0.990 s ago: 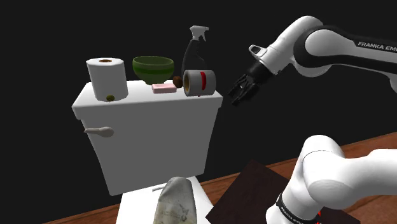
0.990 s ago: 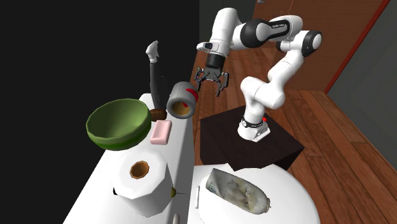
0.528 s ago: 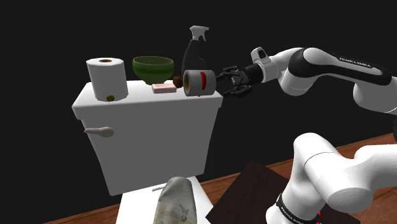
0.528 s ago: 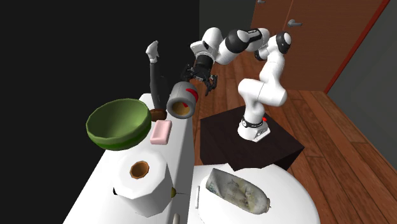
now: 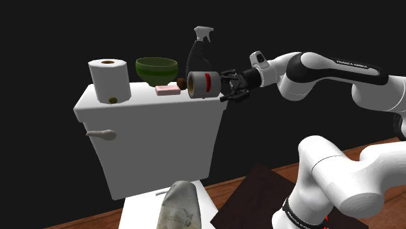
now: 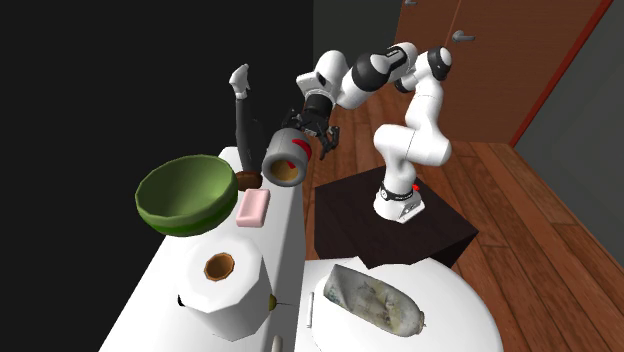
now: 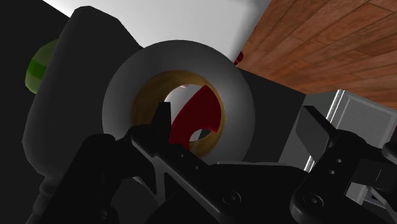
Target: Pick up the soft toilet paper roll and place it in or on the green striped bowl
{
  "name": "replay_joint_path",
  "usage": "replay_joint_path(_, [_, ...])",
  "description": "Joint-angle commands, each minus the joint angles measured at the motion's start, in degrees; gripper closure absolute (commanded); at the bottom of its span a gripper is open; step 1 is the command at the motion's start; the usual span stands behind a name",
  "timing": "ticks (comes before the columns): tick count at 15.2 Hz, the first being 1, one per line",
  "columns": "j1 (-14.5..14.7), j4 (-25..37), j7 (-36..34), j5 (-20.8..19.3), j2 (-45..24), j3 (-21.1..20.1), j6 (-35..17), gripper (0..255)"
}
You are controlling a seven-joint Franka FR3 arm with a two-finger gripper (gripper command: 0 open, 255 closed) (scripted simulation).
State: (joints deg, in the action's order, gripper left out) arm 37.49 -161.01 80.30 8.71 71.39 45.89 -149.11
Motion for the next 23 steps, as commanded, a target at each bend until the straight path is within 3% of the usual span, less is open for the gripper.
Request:
replay_joint_path(1, [0.1, 0.0, 0.0, 0.0, -0.1, 0.0, -0.1, 0])
replay_joint_path(5, [0.1, 0.0, 0.0, 0.0, -0.1, 0.0, -0.1, 0])
replay_joint_path(6, [0.1, 0.0, 0.0, 0.0, -0.1, 0.0, -0.1, 255])
replay_joint_path(15, [0.1, 0.0, 0.0, 0.0, -0.1, 0.0, -0.1, 255])
replay_joint_path(23, [0.7, 4.9, -3.7, 0.8, -0.9, -4.0, 3.5, 255])
